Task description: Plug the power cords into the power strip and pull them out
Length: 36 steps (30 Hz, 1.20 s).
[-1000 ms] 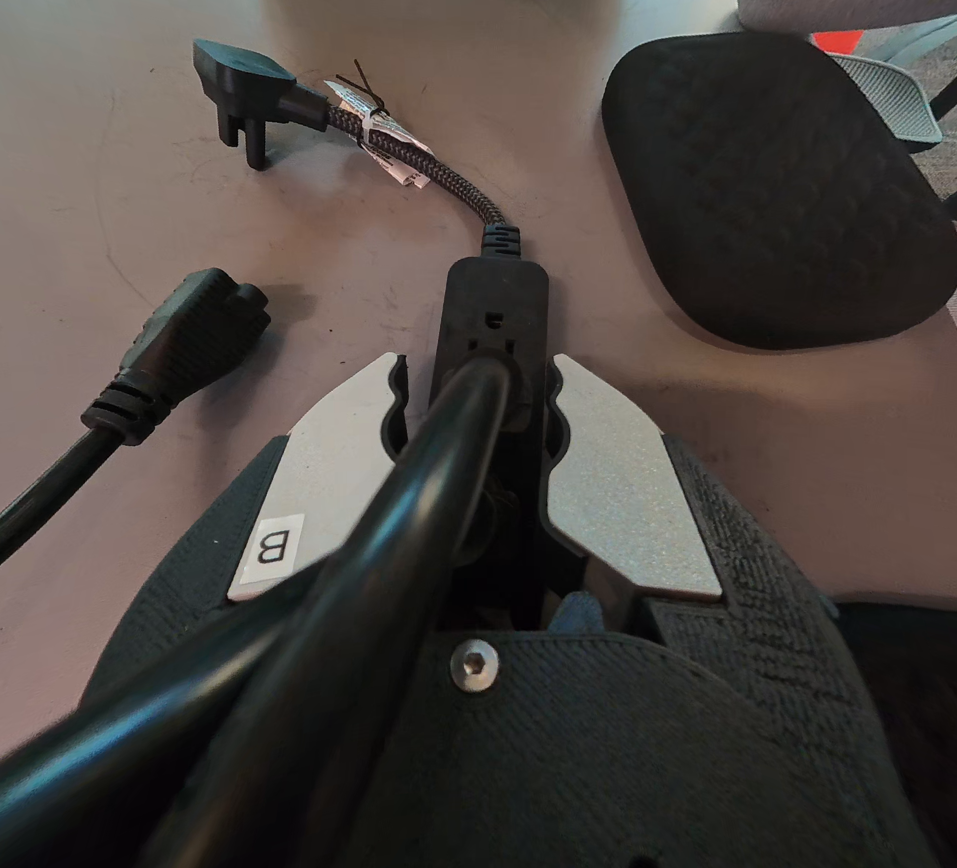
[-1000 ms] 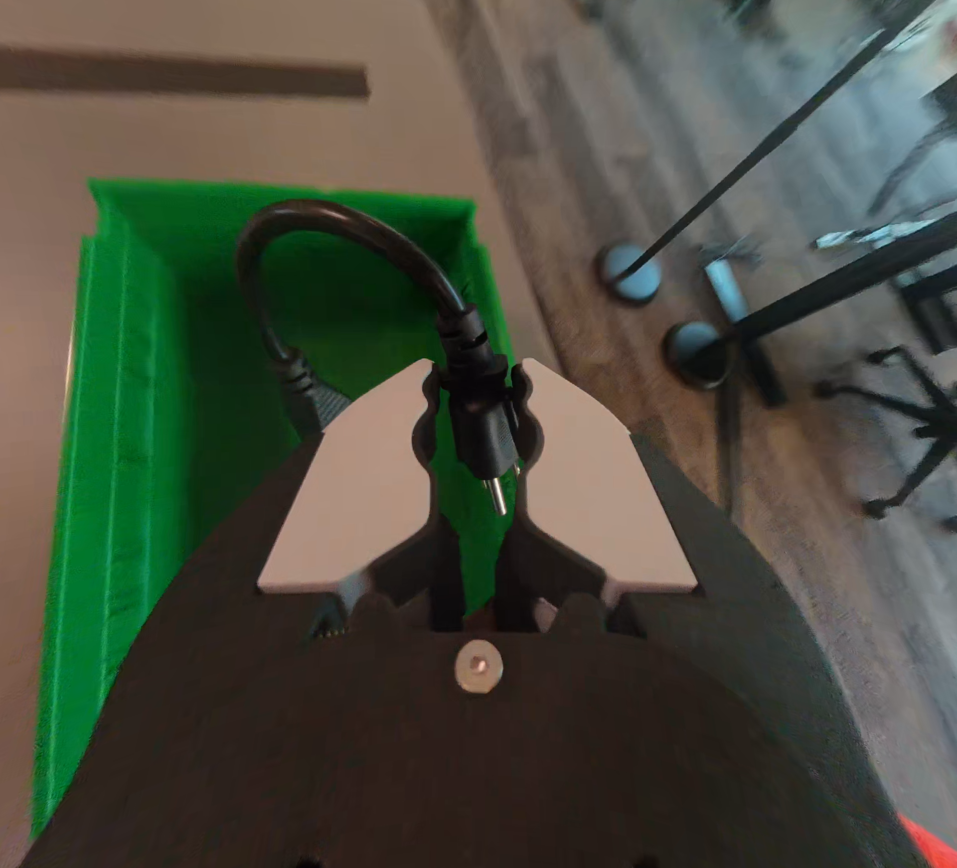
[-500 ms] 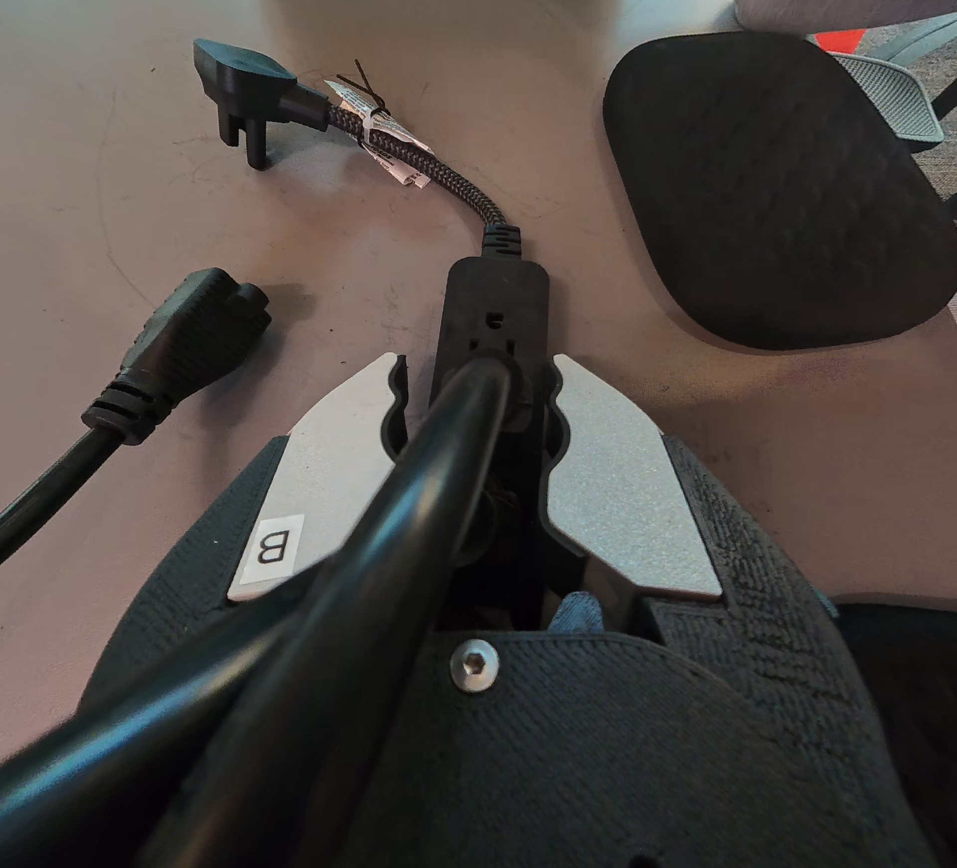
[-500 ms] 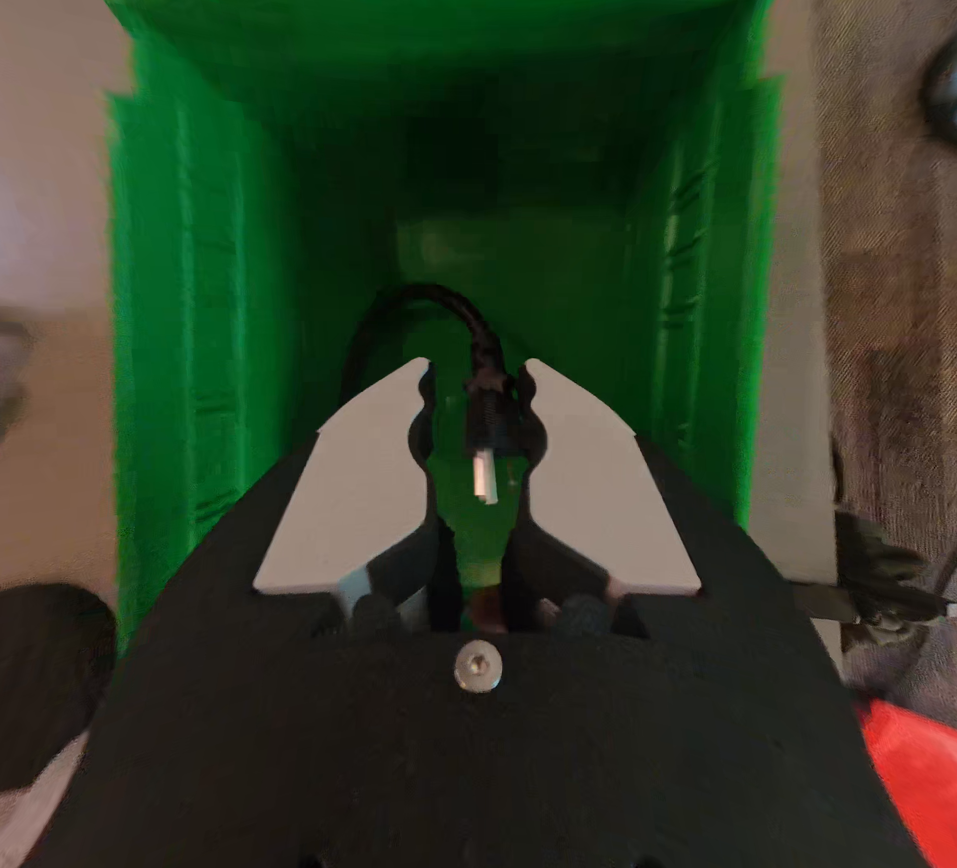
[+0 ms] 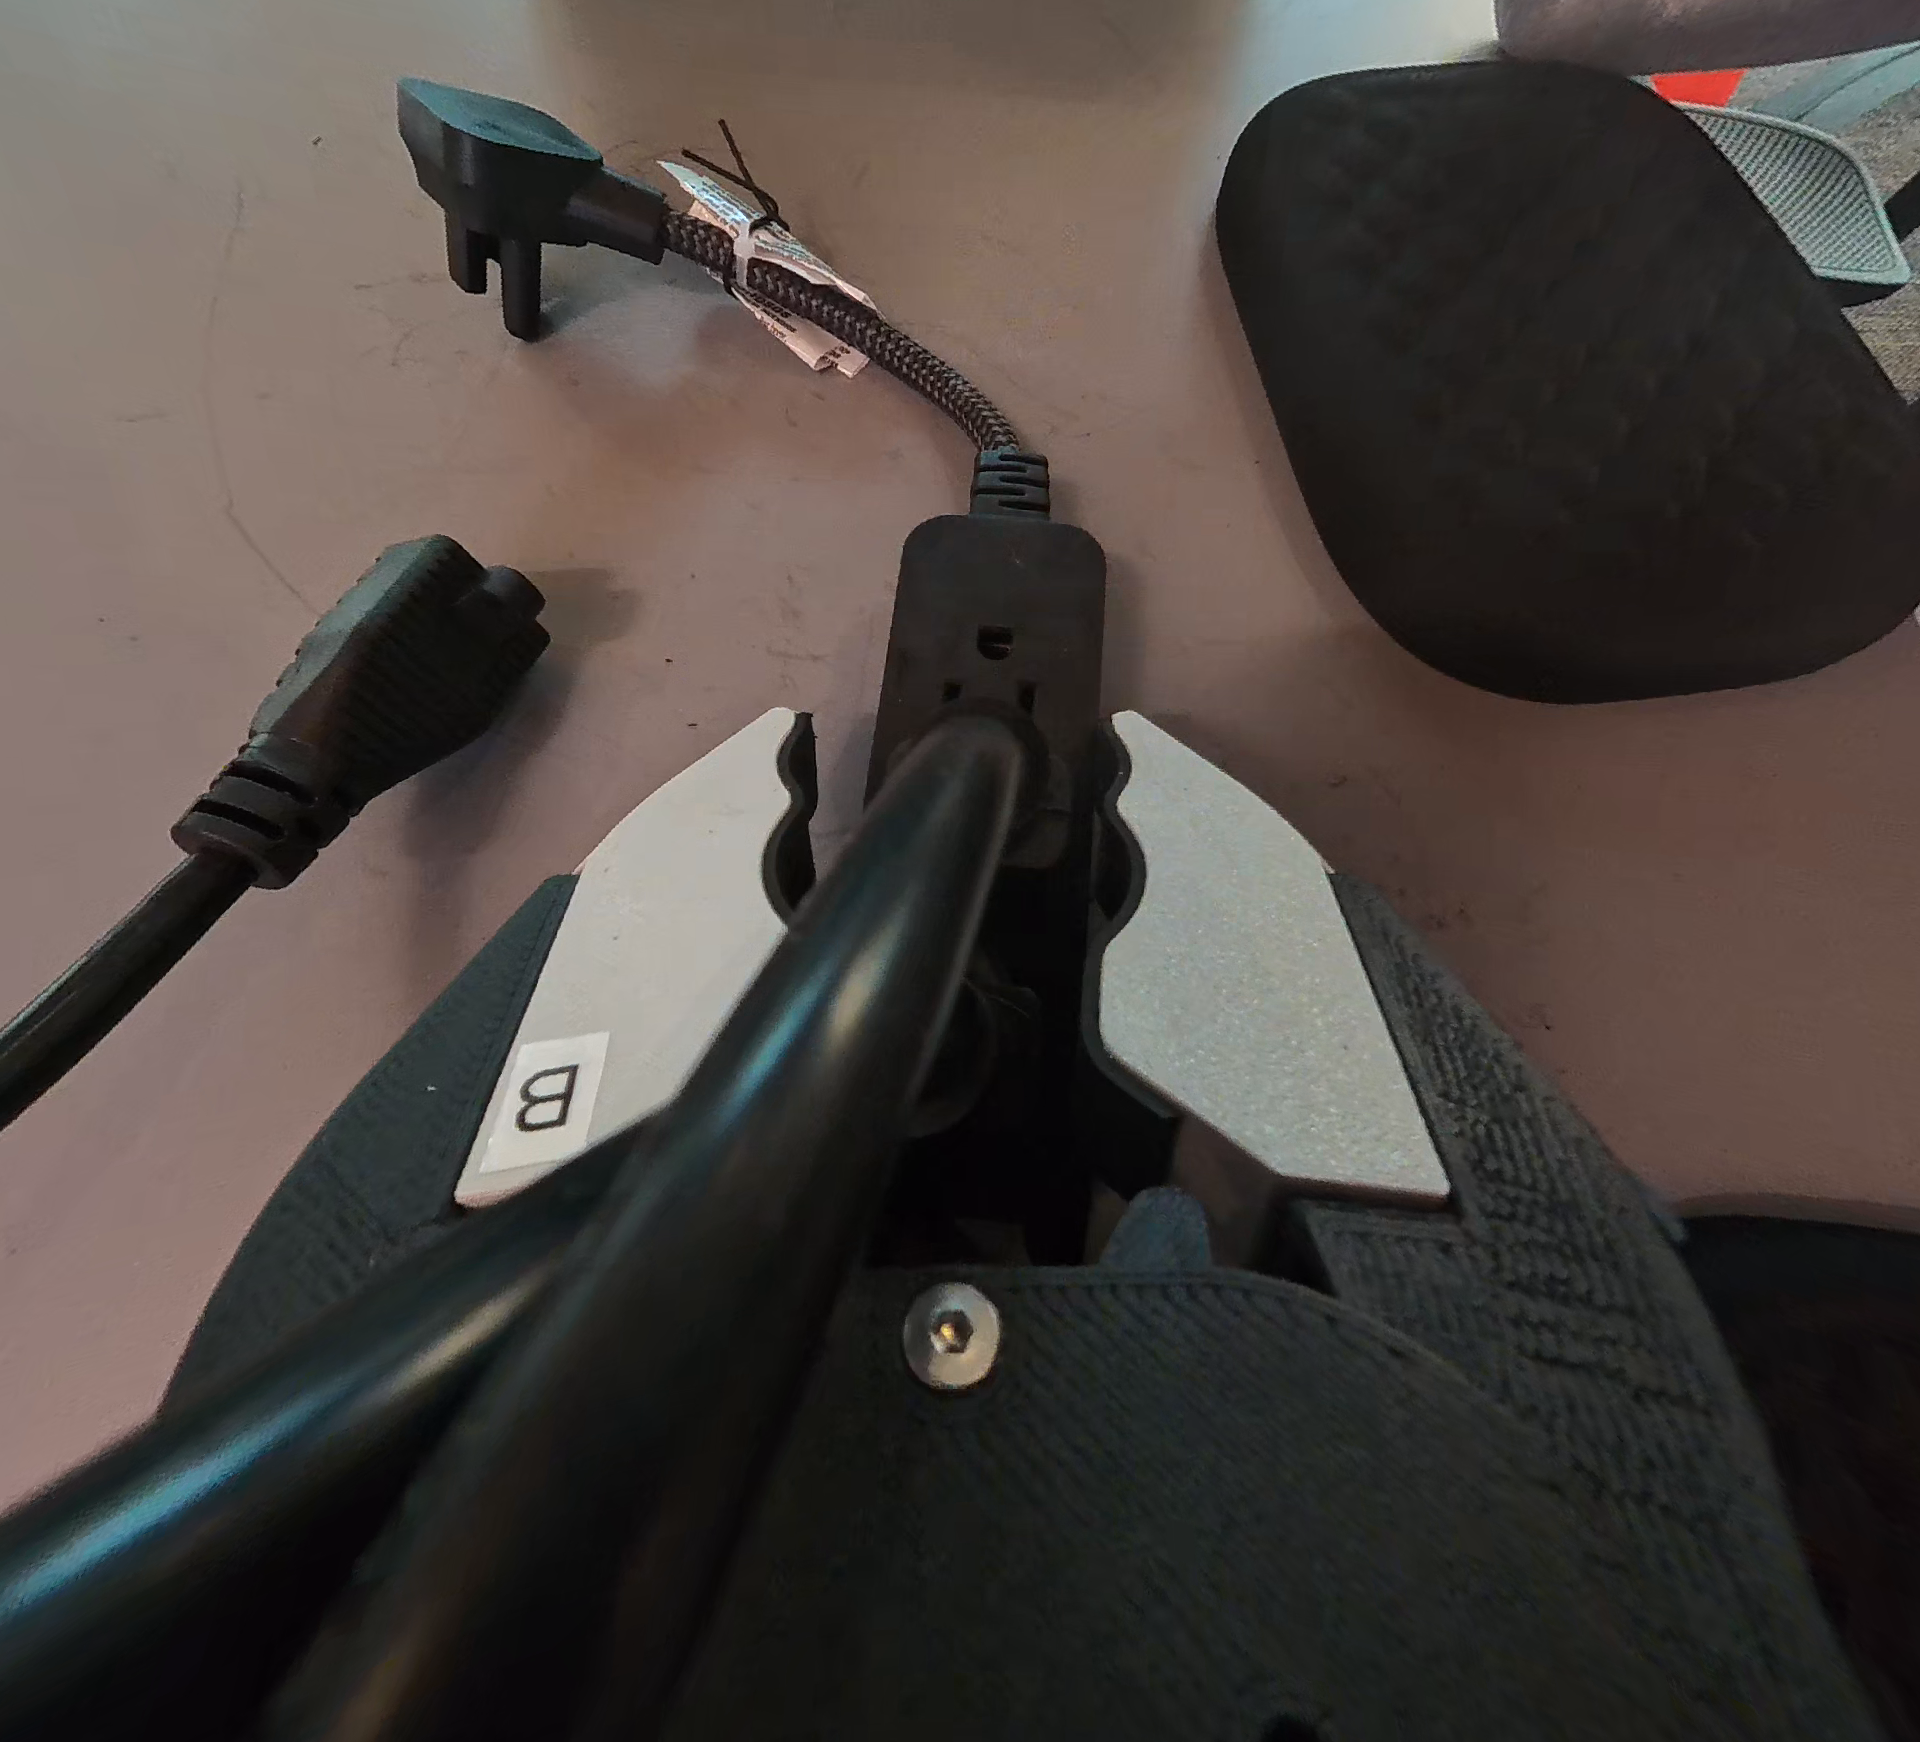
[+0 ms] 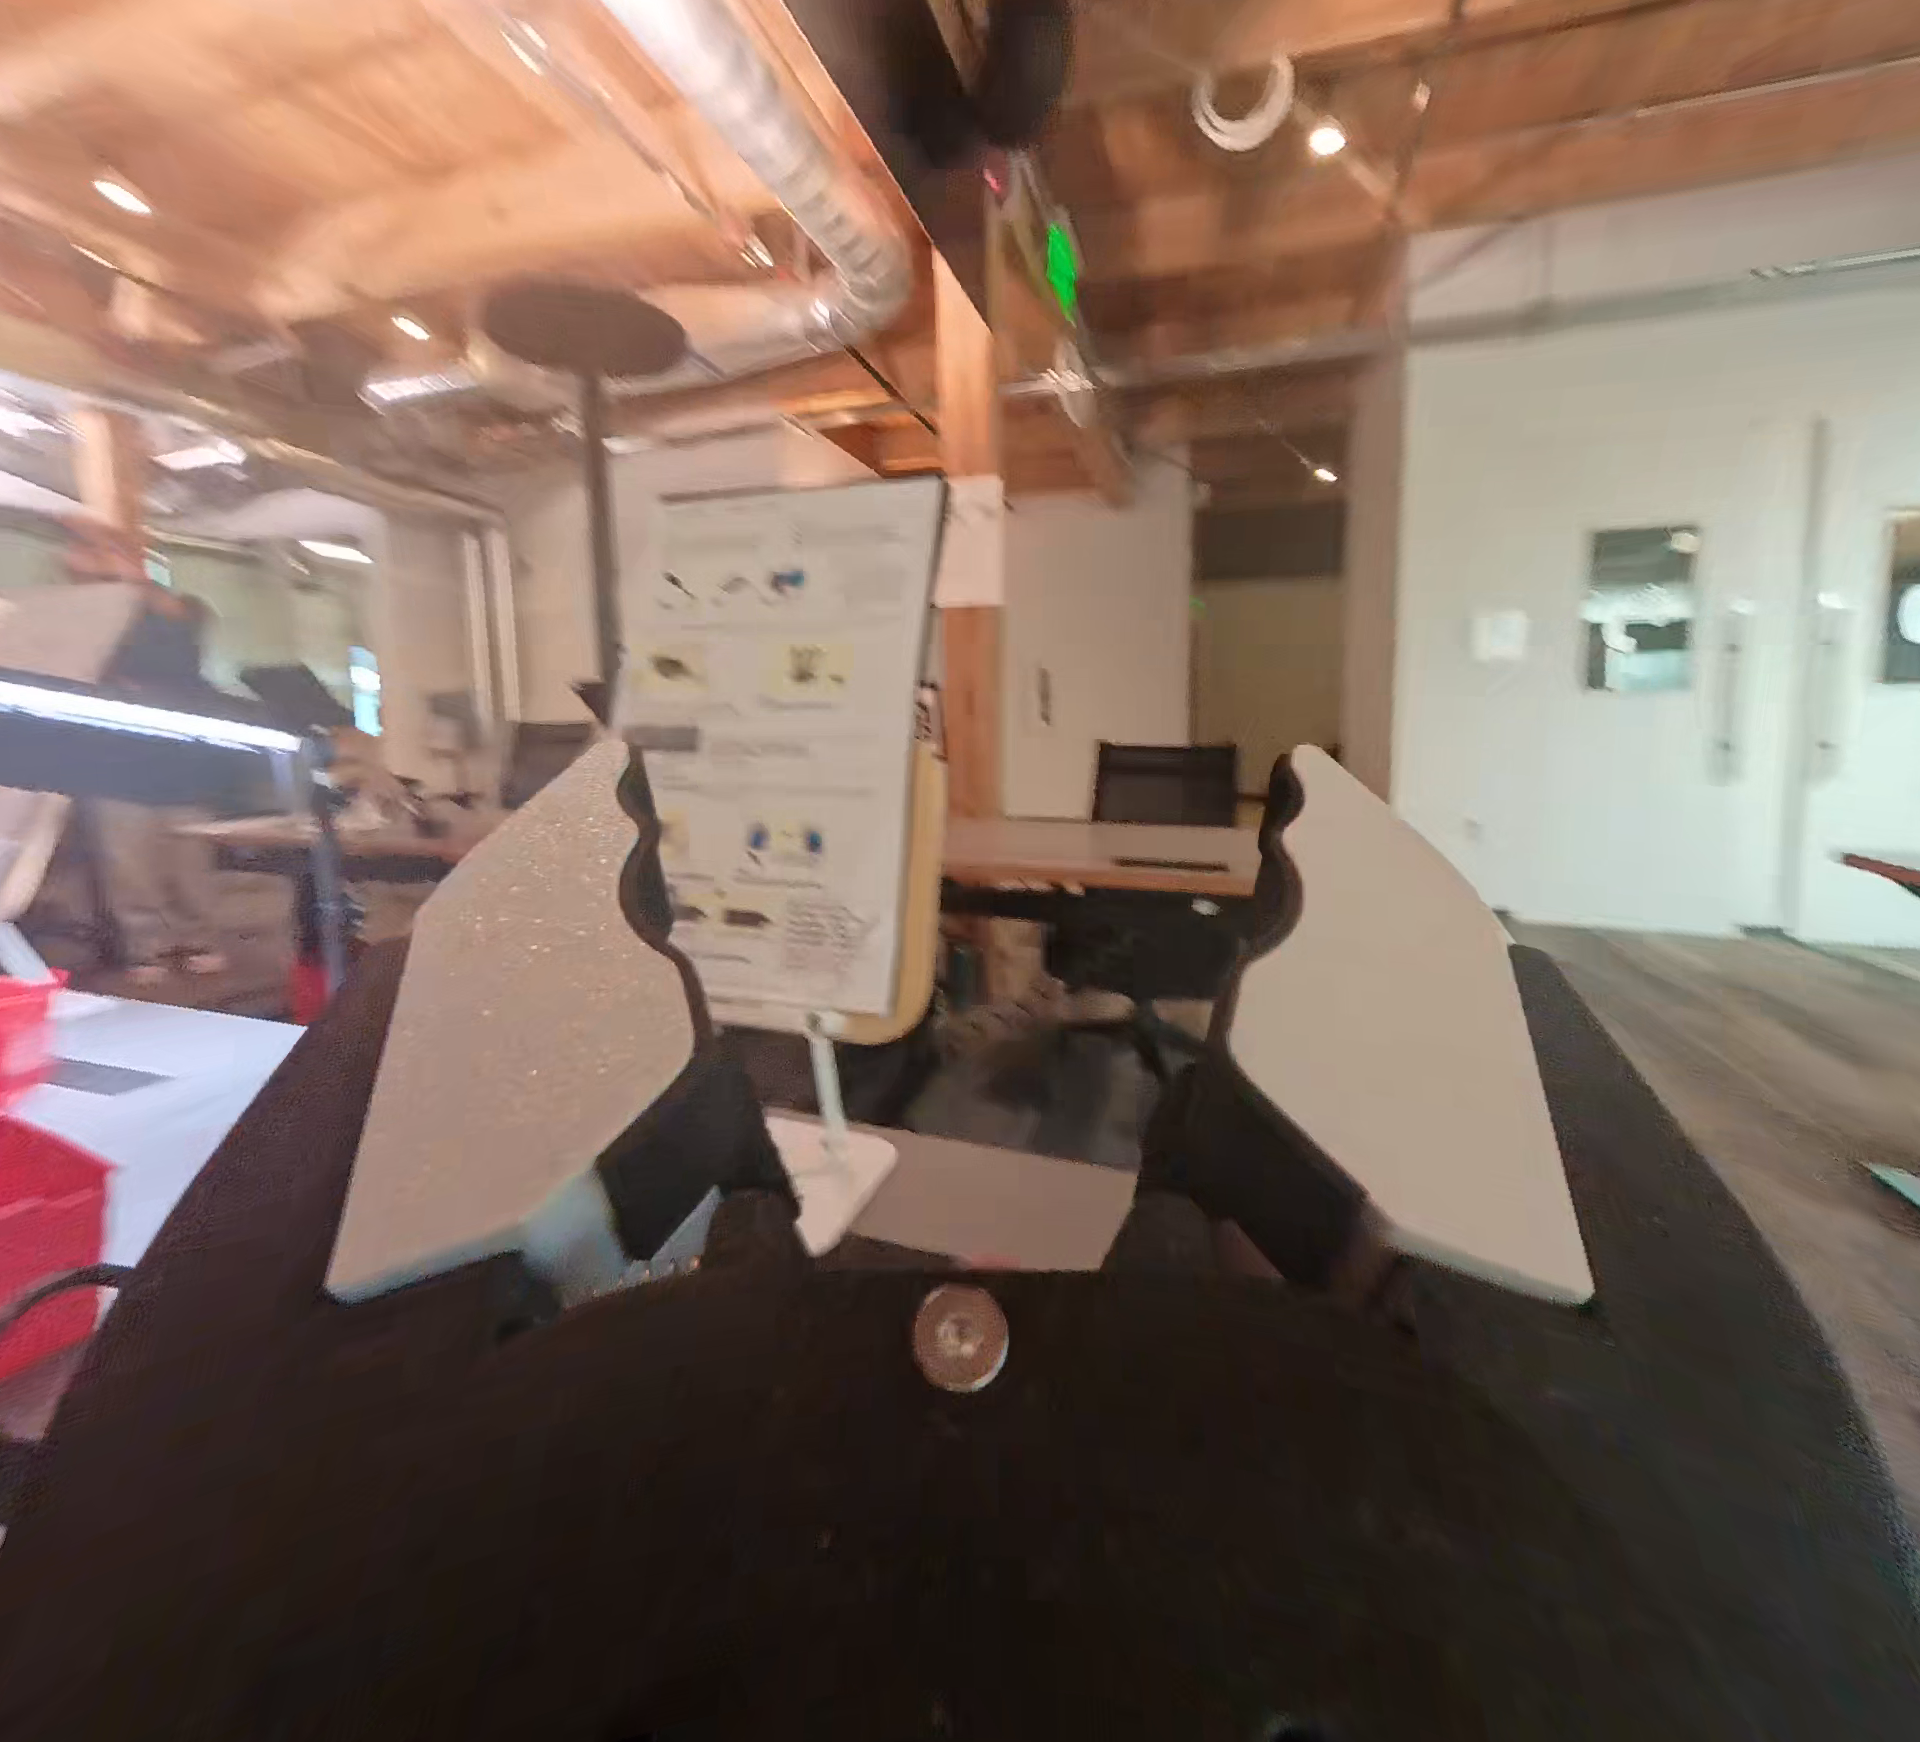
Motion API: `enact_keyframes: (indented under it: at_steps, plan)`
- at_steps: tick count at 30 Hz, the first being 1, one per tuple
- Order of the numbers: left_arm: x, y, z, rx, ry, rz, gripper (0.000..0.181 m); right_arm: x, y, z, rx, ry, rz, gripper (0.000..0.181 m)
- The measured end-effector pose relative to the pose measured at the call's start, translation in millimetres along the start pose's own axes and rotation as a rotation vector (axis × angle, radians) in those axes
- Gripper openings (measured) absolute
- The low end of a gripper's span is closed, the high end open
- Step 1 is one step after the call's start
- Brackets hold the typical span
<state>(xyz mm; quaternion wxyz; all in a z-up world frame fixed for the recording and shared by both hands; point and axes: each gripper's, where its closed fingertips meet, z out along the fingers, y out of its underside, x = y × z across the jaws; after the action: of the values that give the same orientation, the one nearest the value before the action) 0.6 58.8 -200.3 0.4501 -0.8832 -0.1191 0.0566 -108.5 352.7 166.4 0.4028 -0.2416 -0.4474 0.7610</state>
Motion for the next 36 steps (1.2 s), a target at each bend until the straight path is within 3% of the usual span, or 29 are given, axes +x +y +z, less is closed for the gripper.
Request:
enact_keyframes:
  at_steps: [5,12,19,23,26,31,33,36]
  plan:
    - [0,0,0,0.000,0.000,0.000,0.052,-33,-5,7,0.039,-0.105,-0.118,0.125]
    - [0,0,0,0.000,0.001,-0.001,0.052,-84,42,22,-0.183,-0.313,-0.278,0.145]
    - [0,0,0,0.000,0.004,0.002,0.053,-189,72,26,-0.239,-0.724,-0.273,0.142]
    - [1,0,0,0.001,0.010,0.001,0.054,-251,95,19,-0.281,-0.971,-0.168,0.138]
    - [1,0,0,0.004,0.018,-0.002,0.056,-295,144,0,-0.404,-1.161,-0.042,0.124]
    - [2,0,-1,0.004,0.024,0.002,0.058,-335,272,-58,-0.695,-1.317,0.021,0.098]
    - [2,0,-1,0.006,0.027,-0.001,0.059,-341,302,-70,-0.737,-1.323,0.019,0.085]
    - [3,0,-2,0.010,0.039,-0.012,0.061,-347,321,-74,-0.724,-1.309,-0.005,0.076]
